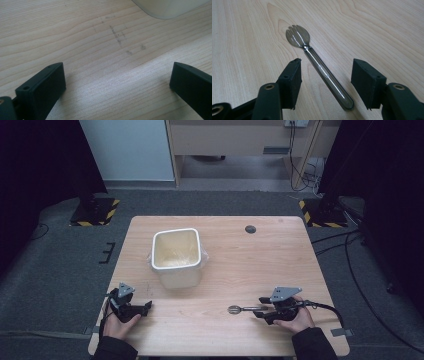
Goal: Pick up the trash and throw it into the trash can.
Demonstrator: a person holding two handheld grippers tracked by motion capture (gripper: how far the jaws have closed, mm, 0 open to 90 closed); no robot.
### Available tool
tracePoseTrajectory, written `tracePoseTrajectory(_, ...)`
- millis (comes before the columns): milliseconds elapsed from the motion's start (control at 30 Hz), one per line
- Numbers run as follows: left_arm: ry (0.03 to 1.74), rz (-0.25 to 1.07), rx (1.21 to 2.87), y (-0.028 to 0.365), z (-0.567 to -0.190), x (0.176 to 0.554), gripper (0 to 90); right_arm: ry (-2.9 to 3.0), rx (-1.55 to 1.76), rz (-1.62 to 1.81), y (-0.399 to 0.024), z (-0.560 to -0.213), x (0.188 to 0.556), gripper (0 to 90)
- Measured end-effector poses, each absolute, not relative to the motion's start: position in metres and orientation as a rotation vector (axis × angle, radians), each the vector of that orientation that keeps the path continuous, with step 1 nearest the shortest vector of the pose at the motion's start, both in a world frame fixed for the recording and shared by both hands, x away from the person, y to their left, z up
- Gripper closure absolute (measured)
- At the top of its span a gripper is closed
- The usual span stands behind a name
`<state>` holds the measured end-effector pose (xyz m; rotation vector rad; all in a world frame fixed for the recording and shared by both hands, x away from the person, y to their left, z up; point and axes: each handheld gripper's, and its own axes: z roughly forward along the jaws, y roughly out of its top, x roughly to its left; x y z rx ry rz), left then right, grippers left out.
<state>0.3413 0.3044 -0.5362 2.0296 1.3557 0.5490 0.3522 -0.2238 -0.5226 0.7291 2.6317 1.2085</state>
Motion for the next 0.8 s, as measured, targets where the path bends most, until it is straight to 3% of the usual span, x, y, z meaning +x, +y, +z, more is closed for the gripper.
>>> tracePoseTrajectory(367, 1.356, 0.549, 2.030, 0.3044, -0.5362, 0.3413, 0.0, 2.663, 0.680, 1.166, -0.2186, -0.5296, 0.3589, 51.9)
tracePoseTrajectory(800, 1.356, 0.549, 2.029, 0.3043, -0.5362, 0.3412, 0.0, 2.720, 0.591, 1.108, -0.2233, -0.5251, 0.3539, 79.2)
